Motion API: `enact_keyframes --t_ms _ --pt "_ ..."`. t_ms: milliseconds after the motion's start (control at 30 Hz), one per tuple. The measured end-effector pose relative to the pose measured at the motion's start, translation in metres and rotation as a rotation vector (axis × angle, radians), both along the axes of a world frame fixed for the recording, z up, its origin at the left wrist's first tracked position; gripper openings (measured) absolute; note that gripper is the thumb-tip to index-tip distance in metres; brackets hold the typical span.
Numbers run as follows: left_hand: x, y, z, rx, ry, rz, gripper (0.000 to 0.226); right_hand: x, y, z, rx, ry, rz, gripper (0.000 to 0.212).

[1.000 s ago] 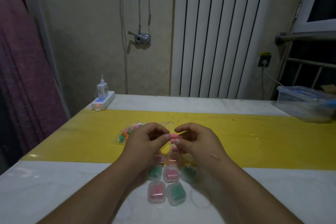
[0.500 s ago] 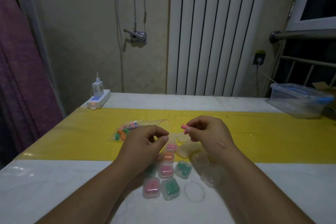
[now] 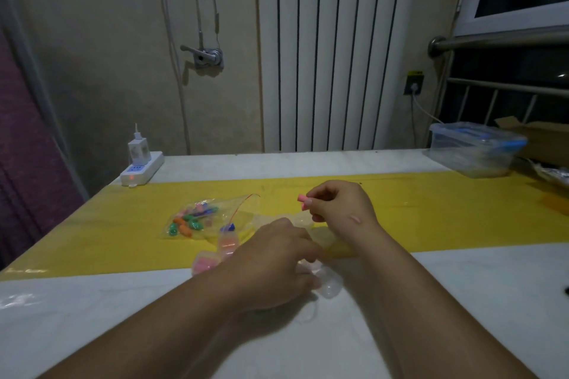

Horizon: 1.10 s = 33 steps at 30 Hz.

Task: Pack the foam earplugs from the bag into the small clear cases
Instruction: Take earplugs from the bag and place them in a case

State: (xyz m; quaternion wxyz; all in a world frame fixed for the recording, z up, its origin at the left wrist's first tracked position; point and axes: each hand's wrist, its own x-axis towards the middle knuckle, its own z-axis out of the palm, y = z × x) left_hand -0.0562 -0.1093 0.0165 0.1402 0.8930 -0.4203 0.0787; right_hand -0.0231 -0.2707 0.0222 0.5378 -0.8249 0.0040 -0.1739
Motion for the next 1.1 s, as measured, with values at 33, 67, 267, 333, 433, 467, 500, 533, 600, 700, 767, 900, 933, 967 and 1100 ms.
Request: enact_keyframes --t_ms 33,67,267,333,433,467,500,533,600,700,767,900,933,967,1100 --pt "0.001 -0.004 0.0 0.05 -0.036 -0.033 0.035 0.0 0.0 0.0 0.0 -0.003 -0.005 0.015" --pt "0.001 -0.007 -0.001 0.091 -0.055 -0.051 0.038 0.0 -0.001 0.0 -0.002 -0.004 -0.01 0.017" --pt "0.004 -0.015 -0.003 0.138 -0.068 -0.027 0.044 -0.002 0.0 0.001 -0.001 -0.029 -0.04 0.019" --pt "0.006 -0.007 0.0 0.031 -0.021 0.011 0.045 -0.002 0.001 0.002 -0.01 -0.043 -0.066 0.018" --pt "0.01 0.013 0.008 -0.185 0.094 0.094 0.04 -0.005 0.006 0.001 -0.02 -0.043 -0.053 0.016" --pt "0.011 0.02 0.01 -0.265 0.135 0.132 0.037 -0.006 0.009 0.001 -0.02 -0.041 -0.044 0.014" --pt "0.011 0.027 0.012 -0.36 0.183 0.162 0.036 -0.008 0.013 0.0 -0.01 -0.04 -0.034 0.013" --pt "0.013 0.034 0.013 -0.464 0.247 0.182 0.037 -0.009 0.018 0.0 0.007 -0.039 -0.022 0.014" --pt "0.014 0.046 0.013 -0.665 0.401 0.187 0.038 -0.014 0.026 0.0 0.024 -0.033 0.019 0.01" --pt "0.02 0.062 0.009 -0.873 0.55 0.161 0.036 -0.019 0.038 0.002 0.013 -0.001 0.073 0.02" --pt "0.022 0.069 0.005 -0.986 0.637 0.152 0.03 -0.021 0.045 0.002 0.034 0.029 0.085 0.024" --pt "0.021 0.073 -0.002 -1.135 0.743 0.142 0.026 -0.023 0.052 0.001 0.138 0.079 0.14 0.026" --pt "0.022 0.074 -0.002 -1.142 0.711 0.145 0.025 -0.024 0.054 0.001 0.175 0.094 0.164 0.025" --pt "0.022 0.074 -0.002 -1.142 0.672 0.142 0.025 -0.026 0.056 0.002 0.227 0.109 0.19 0.022" --pt "0.025 0.075 -0.003 -1.157 0.567 0.124 0.028 -0.034 0.064 0.004 0.524 0.203 0.254 0.02"
